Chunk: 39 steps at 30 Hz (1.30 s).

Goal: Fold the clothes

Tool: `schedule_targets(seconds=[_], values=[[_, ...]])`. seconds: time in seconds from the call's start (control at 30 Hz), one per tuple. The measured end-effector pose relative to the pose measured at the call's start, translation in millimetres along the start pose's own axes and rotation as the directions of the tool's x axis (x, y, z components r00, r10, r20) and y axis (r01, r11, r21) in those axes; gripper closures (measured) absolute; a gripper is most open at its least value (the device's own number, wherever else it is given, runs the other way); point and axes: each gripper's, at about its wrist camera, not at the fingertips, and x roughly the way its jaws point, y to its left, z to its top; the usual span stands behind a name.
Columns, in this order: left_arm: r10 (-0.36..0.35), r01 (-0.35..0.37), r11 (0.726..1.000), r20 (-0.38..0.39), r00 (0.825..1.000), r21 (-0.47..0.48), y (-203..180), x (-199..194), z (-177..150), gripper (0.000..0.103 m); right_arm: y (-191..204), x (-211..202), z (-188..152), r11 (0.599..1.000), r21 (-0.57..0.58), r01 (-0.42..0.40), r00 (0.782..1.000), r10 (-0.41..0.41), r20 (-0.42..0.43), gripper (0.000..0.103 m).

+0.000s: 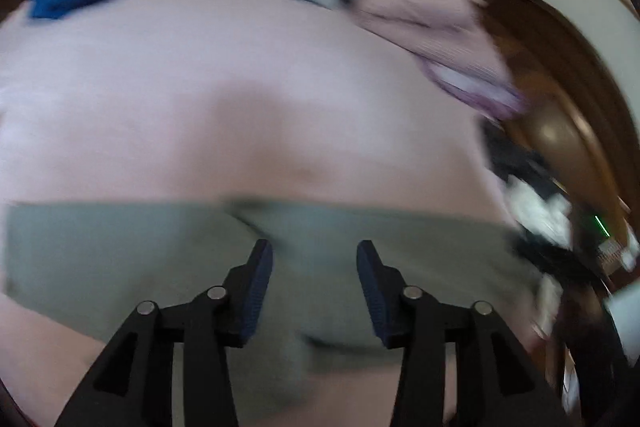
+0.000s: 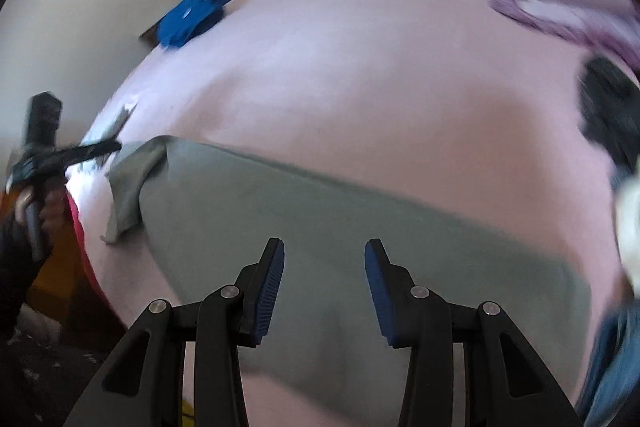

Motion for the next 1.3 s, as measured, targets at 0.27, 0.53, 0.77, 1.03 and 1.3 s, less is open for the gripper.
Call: schedule_targets(seconds=[0.27, 0.53, 0.77, 1.03, 1.3], values=[[-0.226, 0.253, 0.958, -0.186, 0.956, 0.132, -90.8, 36.1, -85.5, 0.063, 34.6, 69.6, 31.2, 0.970, -0.240, 0.033, 0.984, -0.074, -0.161, 0.060], [-0.259, 0.307, 0.940, -0.280, 0.924, 0.146, -126.5, 56.7, -111.5, 0.063, 35.7, 99.6, 33.0, 0.938, -0.343, 0.052, 0.973, -0.125, -0.194, 0.060], [-0.245, 0.290, 0.949, -0.290, 0.925, 0.123, -125.1, 81.3, -105.9, 0.063, 34.2, 108.5, 32.9, 0.932, -0.361, 0.007, 0.965, -0.101, -0.242, 0.095], [-0.303, 0.360, 0.921, -0.303, 0.904, 0.153, -146.5, 94.2, -100.9, 0.063, 37.2, 87.2, 34.3, 0.935, -0.355, 0.014, 0.985, -0.074, -0.157, 0.097], [-0.334, 0.408, 0.896, -0.338, 0.880, 0.176, -173.9, 134.2, -103.1, 0.063, 31.3, 83.7, 30.2, 0.947, -0.321, 0.021, 0.991, -0.063, -0.120, 0.098]])
